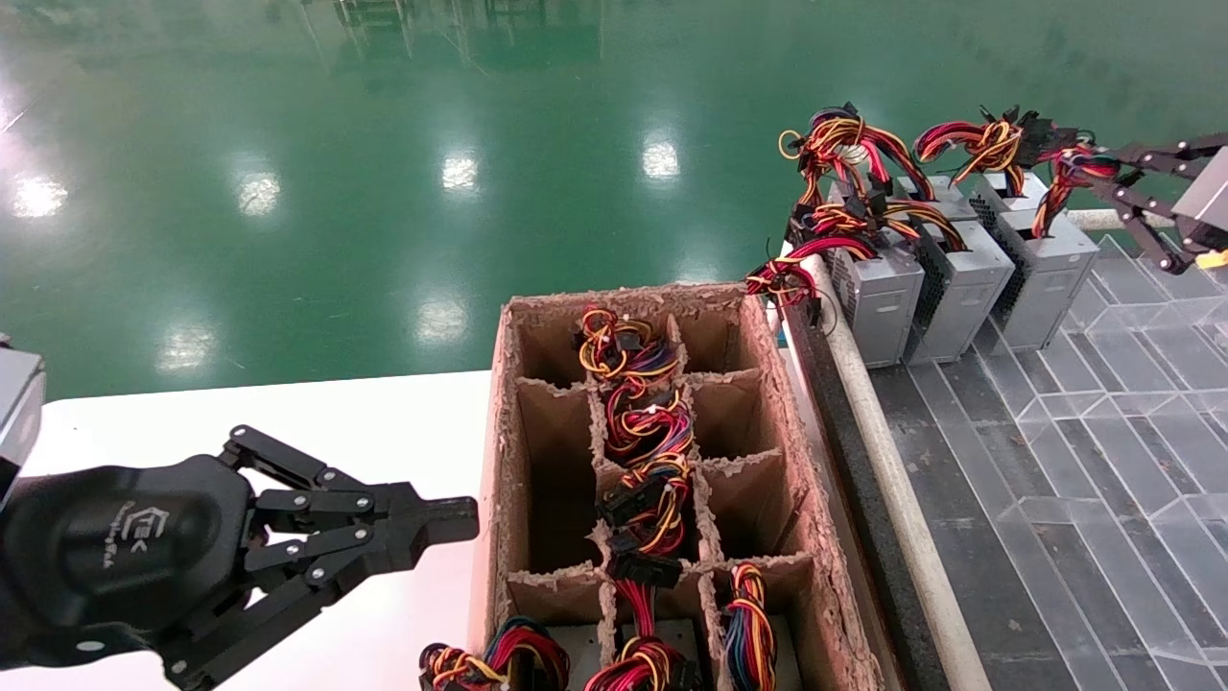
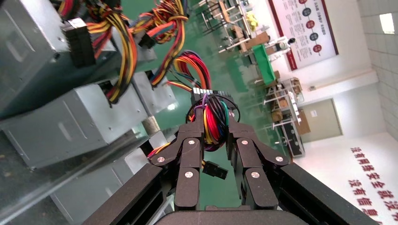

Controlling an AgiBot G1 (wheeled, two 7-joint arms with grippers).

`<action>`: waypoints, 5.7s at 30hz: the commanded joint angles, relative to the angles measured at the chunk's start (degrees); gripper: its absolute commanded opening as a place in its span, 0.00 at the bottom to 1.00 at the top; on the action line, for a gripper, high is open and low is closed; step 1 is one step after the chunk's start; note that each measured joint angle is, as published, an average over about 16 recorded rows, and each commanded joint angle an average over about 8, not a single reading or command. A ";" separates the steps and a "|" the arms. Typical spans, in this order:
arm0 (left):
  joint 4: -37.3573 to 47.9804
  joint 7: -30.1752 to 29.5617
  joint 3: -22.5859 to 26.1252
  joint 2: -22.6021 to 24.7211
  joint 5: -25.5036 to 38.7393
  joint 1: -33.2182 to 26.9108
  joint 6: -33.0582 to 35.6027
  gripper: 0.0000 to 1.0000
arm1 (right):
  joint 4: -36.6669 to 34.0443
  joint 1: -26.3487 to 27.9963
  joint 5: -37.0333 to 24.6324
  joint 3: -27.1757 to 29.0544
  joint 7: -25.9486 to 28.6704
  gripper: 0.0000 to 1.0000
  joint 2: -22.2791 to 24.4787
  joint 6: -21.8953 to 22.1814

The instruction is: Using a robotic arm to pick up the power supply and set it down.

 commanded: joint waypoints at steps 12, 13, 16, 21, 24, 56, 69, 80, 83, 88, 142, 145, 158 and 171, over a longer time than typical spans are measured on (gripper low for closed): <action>0.00 0.00 0.00 0.00 0.00 0.00 0.00 0.00 | -2.29 0.73 -1.65 -1.20 0.08 0.00 -0.73 -0.99; 0.00 0.00 0.00 0.00 0.00 0.00 0.00 0.00 | -2.38 0.82 -1.90 -1.37 0.13 0.00 -0.78 -0.80; 0.00 0.00 0.00 0.00 0.00 0.00 0.00 0.00 | -2.57 1.07 -2.57 -1.83 0.17 0.00 -0.87 -0.15; 0.00 0.00 0.01 0.00 0.00 0.00 0.00 0.00 | -2.90 1.34 -2.84 -2.02 0.12 0.06 -0.90 0.72; 0.00 0.00 0.01 0.00 0.00 0.00 0.00 0.00 | -3.03 1.50 -2.79 -1.98 0.05 0.43 -0.82 1.18; 0.00 0.01 0.02 -0.01 -0.01 0.00 -0.01 0.62 | -5.14 5.64 -1.97 -1.36 8.56 1.00 3.76 -13.17; 0.00 0.01 0.02 -0.01 -0.01 -0.01 -0.01 1.00 | 6.90 -1.37 4.65 -2.70 19.02 1.00 4.52 -15.55; 0.00 0.01 0.02 -0.01 -0.02 -0.01 -0.01 1.00 | 20.46 -9.51 12.26 -4.21 31.83 1.00 4.96 -17.01; 0.00 0.01 0.02 -0.01 -0.02 -0.01 -0.01 1.00 | 24.17 -11.74 14.34 -4.62 35.33 1.00 5.07 -17.41; 0.00 0.01 0.02 -0.01 -0.02 -0.01 -0.01 1.00 | 30.38 -15.47 17.83 -5.31 41.20 1.00 5.27 -18.07; 0.02 0.02 0.03 -0.02 -0.03 0.01 -0.03 1.00 | 69.57 -39.03 39.84 -9.72 77.89 1.00 6.57 -22.30; 0.02 0.02 0.03 -0.02 -0.03 0.01 -0.03 1.00 | 69.40 -38.93 39.75 -9.70 77.79 1.00 6.56 -22.28; 0.02 0.02 0.03 -0.02 -0.03 0.01 -0.03 1.00 | 68.99 -38.69 39.50 -9.64 77.58 1.00 6.52 -22.22; 0.02 0.02 0.03 -0.02 -0.03 0.01 -0.03 1.00 | 68.86 -38.62 39.43 -9.59 77.52 1.00 6.51 -22.17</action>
